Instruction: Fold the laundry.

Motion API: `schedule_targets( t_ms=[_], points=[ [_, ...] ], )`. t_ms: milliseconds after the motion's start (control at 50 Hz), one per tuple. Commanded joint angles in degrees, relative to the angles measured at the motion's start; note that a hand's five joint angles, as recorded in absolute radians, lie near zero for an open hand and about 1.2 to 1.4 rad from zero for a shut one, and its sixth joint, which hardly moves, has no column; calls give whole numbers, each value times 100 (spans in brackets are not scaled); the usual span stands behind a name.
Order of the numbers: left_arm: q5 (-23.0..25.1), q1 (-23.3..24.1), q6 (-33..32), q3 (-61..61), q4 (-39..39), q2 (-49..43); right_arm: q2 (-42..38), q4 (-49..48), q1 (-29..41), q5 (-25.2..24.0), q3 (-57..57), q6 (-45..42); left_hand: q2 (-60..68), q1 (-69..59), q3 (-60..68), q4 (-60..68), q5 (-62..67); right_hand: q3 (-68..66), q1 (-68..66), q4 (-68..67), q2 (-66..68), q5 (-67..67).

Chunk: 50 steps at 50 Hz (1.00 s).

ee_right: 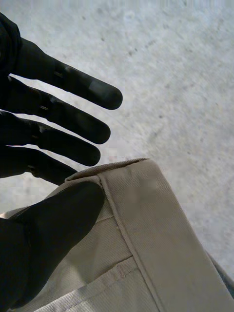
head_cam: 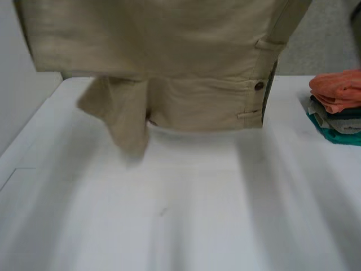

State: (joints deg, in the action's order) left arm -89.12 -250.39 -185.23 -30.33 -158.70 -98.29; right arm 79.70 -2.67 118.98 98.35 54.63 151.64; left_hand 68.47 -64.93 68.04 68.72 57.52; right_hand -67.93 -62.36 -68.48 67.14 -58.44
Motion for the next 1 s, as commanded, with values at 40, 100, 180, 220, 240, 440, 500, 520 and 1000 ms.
schedule_targets(
  t_ms=[40,100,180,220,240,440,500,520,1000],
  points=[
    [351,-299,400,-412,-39,1048,1064,337,-6,-114,417,15,1153,-1507,1196,1128,1248,-1207,-1764,-1152,1286,-1156],
    [395,-396,479,-395,-30,1110,1284,496,20,-193,470,15,1153,-1507,1196,1128,1248,-1207,-1764,-1152,1286,-1156],
    [412,-511,470,-334,40,1014,1390,619,73,-246,453,50,1153,-1507,1196,1128,1248,-1207,-1764,-1152,1286,-1156],
    [413,-554,470,-290,76,778,1355,645,99,-237,426,50,1153,-1507,1196,1128,1248,-1207,-1764,-1152,1286,-1156],
    [395,-555,470,-263,84,689,1329,645,100,-229,426,50,1153,-1507,1196,1128,1248,-1207,-1764,-1152,1286,-1156],
    [316,-511,339,202,-73,-1147,65,505,108,-176,259,111,1153,-1507,1196,1128,1248,-1207,-1764,-1152,1286,-1156],
    [290,-406,181,474,-362,-1883,-540,286,74,-106,172,85,1153,-1507,1196,1128,1248,-1207,-1764,-1152,1286,-1156],
    [290,-388,128,553,-433,-2079,-700,198,73,-79,145,94,1153,-1507,1196,1128,1248,-1207,-1764,-1152,1286,-1156],
    [132,201,-1112,2919,-1111,-5483,-4271,-3609,56,466,-787,-1400,-5847,5493,-5804,-5872,-5752,5793,5236,5848,-5714,5844]
  ],
)
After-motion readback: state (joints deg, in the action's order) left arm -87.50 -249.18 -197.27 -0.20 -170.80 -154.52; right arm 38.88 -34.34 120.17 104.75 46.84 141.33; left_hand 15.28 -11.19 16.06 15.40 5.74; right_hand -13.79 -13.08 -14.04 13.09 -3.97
